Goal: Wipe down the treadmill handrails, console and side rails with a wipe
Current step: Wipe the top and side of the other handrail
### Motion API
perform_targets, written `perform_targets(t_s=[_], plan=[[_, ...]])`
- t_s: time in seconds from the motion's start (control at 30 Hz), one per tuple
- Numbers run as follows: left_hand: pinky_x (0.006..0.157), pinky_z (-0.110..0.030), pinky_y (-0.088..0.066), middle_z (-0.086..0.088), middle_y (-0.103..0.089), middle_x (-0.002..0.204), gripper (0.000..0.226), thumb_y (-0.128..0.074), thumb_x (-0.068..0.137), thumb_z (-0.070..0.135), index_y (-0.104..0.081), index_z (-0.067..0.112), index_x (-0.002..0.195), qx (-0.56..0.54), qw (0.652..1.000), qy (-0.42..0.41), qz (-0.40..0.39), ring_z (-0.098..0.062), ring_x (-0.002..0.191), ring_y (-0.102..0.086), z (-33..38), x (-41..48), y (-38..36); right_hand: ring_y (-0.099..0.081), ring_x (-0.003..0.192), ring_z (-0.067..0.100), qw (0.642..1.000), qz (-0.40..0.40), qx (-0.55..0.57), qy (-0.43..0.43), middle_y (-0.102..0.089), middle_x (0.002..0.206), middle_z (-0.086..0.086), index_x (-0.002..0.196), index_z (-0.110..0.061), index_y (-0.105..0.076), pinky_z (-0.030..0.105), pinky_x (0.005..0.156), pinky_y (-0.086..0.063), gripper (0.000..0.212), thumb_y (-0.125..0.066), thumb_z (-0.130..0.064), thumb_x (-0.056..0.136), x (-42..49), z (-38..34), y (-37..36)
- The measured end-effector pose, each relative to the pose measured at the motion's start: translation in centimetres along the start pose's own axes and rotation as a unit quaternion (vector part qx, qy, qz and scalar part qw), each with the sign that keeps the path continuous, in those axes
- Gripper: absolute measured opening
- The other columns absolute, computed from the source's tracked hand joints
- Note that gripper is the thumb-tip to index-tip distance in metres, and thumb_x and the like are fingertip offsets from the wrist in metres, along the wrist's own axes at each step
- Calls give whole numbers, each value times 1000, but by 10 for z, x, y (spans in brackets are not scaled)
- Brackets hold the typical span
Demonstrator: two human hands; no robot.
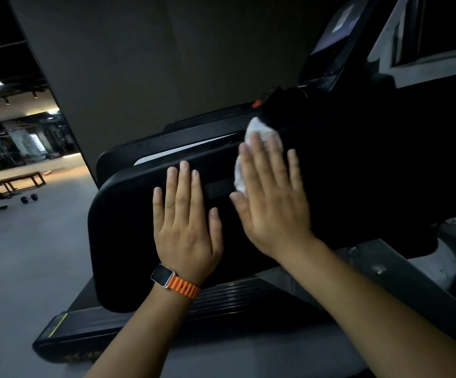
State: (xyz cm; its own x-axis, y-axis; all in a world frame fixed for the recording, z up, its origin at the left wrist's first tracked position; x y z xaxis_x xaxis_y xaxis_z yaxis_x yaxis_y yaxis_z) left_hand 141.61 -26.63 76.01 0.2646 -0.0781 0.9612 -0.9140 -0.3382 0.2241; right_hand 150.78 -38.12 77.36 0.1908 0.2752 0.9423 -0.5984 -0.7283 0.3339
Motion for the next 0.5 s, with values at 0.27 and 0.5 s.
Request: perform_targets(t_s=[0.27,0.5], plan=[[126,-54,-18,-19,-30,164,61,-39,104,32,-37,-2,155,3,1000,-1,0,-33,156,-22,2,-1,0,-6,161,33,1000,11,4,-10,-10,173,12,166,-8,-18,56,130,-5,65,-29,-40,111,-23,5,-3],[126,-55,-18,-19,-28,165,61,-39,103,31,-36,-2,155,0,1000,2,-3,-33,156,-21,3,-2,1,-8,161,36,993,39,6,-110,-12,173,14,165,-8,-17,60,128,-4,68,-27,-48,110,-58,40,-3]])
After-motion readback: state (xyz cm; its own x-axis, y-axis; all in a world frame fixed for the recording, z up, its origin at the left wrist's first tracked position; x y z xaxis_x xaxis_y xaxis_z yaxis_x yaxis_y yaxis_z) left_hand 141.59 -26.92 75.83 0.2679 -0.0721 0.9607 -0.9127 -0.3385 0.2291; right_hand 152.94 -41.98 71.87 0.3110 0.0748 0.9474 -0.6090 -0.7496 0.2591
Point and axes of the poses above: each hand's wrist, its own x-axis towards the middle knuckle, its own y-axis out of the back of the hand, z = x × y, the point moved 8 cm from there along x, towards the middle knuckle
